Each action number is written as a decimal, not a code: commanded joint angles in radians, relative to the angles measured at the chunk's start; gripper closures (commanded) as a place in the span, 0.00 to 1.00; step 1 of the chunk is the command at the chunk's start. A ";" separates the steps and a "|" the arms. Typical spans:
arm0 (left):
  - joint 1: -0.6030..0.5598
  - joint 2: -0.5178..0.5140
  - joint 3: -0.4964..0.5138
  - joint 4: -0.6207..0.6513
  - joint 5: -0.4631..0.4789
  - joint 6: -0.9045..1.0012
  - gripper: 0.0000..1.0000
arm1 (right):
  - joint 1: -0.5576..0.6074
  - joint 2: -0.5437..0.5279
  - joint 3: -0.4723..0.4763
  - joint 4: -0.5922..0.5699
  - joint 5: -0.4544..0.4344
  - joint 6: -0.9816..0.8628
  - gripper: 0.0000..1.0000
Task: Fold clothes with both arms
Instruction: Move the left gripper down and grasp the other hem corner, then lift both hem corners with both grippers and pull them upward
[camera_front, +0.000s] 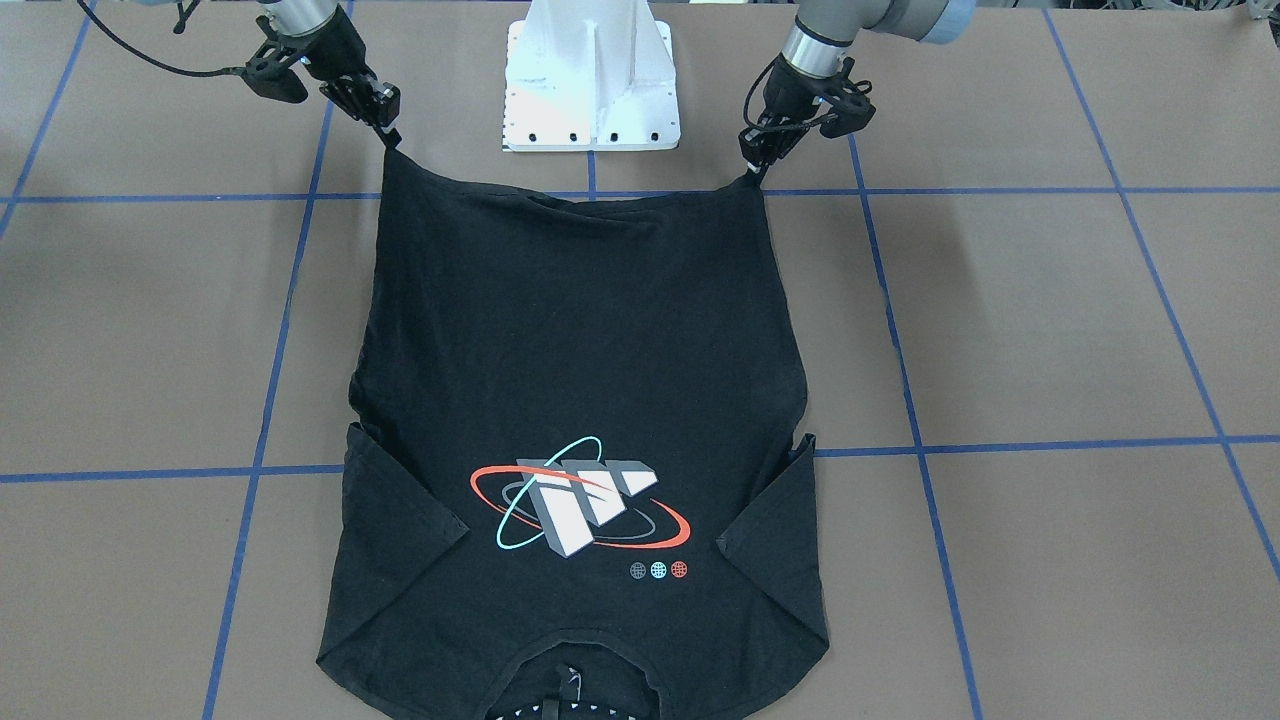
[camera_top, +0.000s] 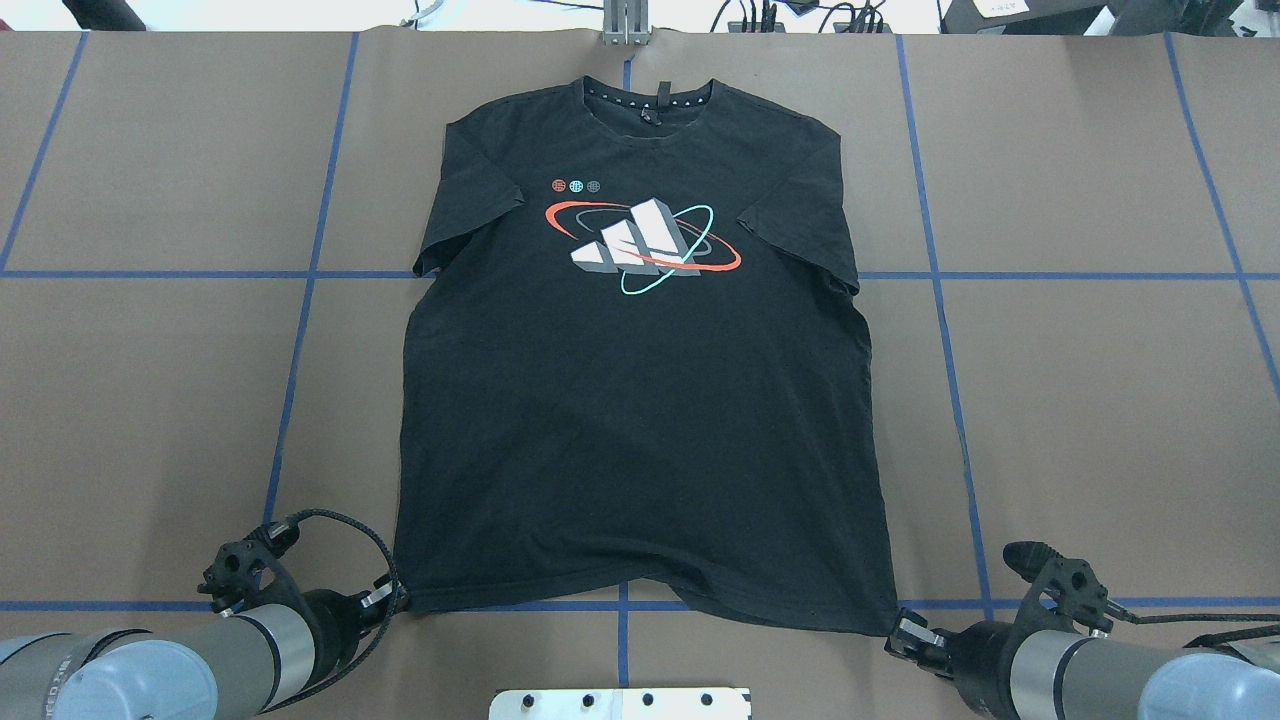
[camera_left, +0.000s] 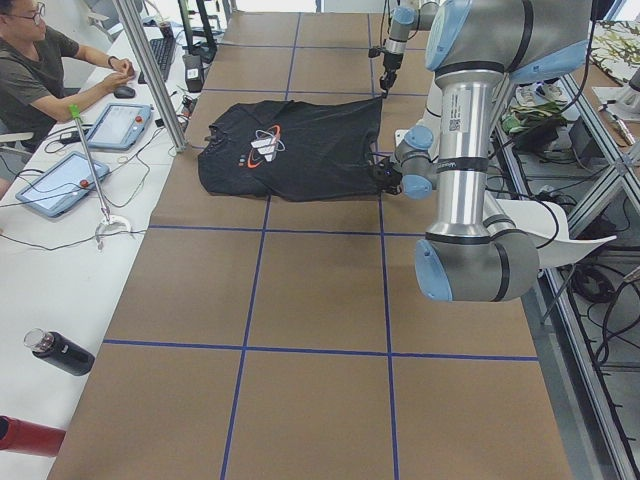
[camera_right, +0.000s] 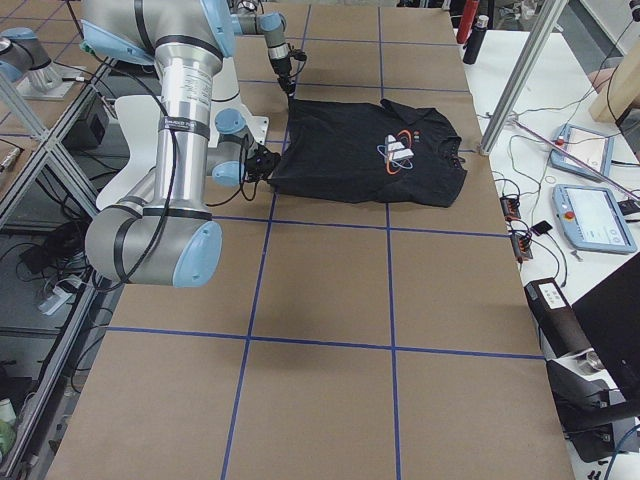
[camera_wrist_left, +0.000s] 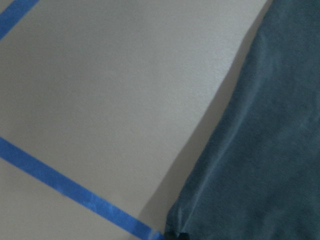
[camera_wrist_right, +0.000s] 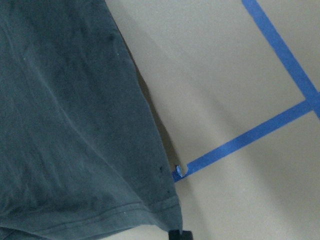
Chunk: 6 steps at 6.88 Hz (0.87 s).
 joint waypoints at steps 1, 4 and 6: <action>-0.002 0.003 -0.106 0.078 -0.087 0.001 1.00 | 0.058 -0.010 0.016 0.001 0.081 -0.007 1.00; -0.013 0.052 -0.237 0.126 -0.144 0.000 1.00 | 0.094 -0.066 0.080 0.003 0.170 -0.010 1.00; -0.023 0.105 -0.292 0.127 -0.156 -0.011 1.00 | 0.153 -0.064 0.092 0.003 0.247 -0.010 1.00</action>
